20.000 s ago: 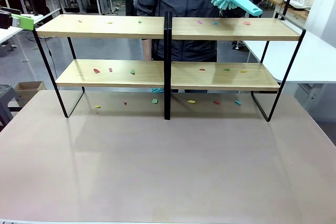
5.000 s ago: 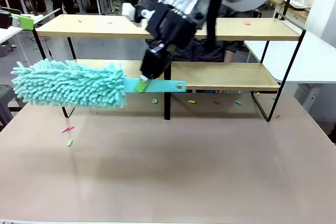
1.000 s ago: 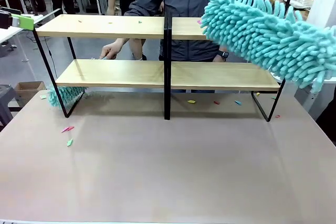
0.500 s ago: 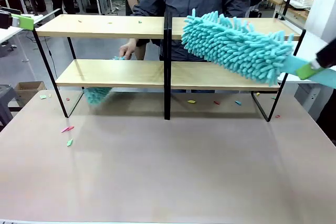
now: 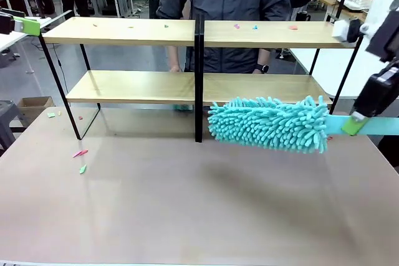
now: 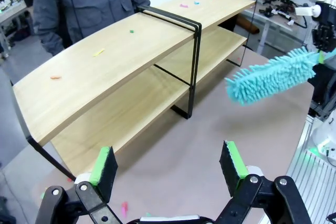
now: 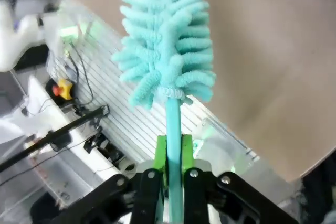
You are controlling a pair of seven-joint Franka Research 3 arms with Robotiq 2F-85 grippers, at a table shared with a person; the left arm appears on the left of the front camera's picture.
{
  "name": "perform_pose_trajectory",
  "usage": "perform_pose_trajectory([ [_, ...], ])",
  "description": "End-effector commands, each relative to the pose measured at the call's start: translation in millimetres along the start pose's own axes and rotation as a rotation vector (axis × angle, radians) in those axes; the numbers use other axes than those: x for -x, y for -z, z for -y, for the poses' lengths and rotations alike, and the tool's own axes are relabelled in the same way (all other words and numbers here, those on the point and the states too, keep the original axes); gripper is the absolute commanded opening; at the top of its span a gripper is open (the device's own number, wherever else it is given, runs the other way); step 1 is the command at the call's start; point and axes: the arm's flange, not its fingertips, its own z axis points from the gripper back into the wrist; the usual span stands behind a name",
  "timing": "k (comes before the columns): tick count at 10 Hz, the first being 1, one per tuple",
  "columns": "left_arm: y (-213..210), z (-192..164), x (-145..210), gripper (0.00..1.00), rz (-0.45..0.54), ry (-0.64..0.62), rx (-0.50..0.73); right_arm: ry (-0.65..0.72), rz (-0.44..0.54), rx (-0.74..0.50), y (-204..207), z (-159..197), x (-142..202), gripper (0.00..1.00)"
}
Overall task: Clean the shelves.
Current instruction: Clean another randomly selected level of the Shelf with the Duster.
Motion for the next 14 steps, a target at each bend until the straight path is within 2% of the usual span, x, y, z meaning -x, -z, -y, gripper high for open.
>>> perform_pose_trajectory([
  [1,1.2,0.3,0.4,1.00,0.000,-0.005,0.005,0.144,0.105,0.106,36.4,28.5,-23.9,0.13],
  [2,1.2,0.3,0.4,1.00,0.000,-0.005,0.005,0.131,0.114,0.054,63.4,40.3,-32.5,0.13],
  [3,1.2,0.3,0.4,1.00,0.000,-0.005,0.005,0.060,0.046,0.031,15.1,17.0,-11.6,0.13],
  [4,1.2,0.3,0.4,1.00,0.000,-0.005,0.005,0.060,0.046,0.031,15.1,17.0,-11.6,0.13],
  [5,1.2,0.3,0.4,1.00,0.000,-0.005,0.005,0.103,0.075,0.049,45.7,40.6,-22.5,0.13],
  [6,1.2,0.3,0.4,1.00,0.000,-0.005,0.005,0.134,0.128,0.099,61.7,47.8,-33.9,0.13],
  [7,1.2,0.3,0.4,1.00,0.000,-0.005,0.005,0.176,0.120,0.091,83.4,60.9,-44.3,0.13],
  [9,1.2,0.3,0.4,1.00,0.000,-0.005,0.005,0.171,0.084,0.022,118.7,71.2,-51.1,0.13],
  [10,1.2,0.3,0.4,1.00,0.000,-0.005,0.005,0.189,0.112,0.026,129.3,72.5,-50.0,0.13],
  [12,1.2,0.3,0.4,1.00,0.000,-0.005,0.005,0.226,0.238,0.055,146.2,77.1,-53.4,0.13],
  [14,1.2,0.3,0.4,1.00,0.000,-0.005,0.005,0.261,0.302,0.007,164.1,82.4,-60.2,0.13],
])
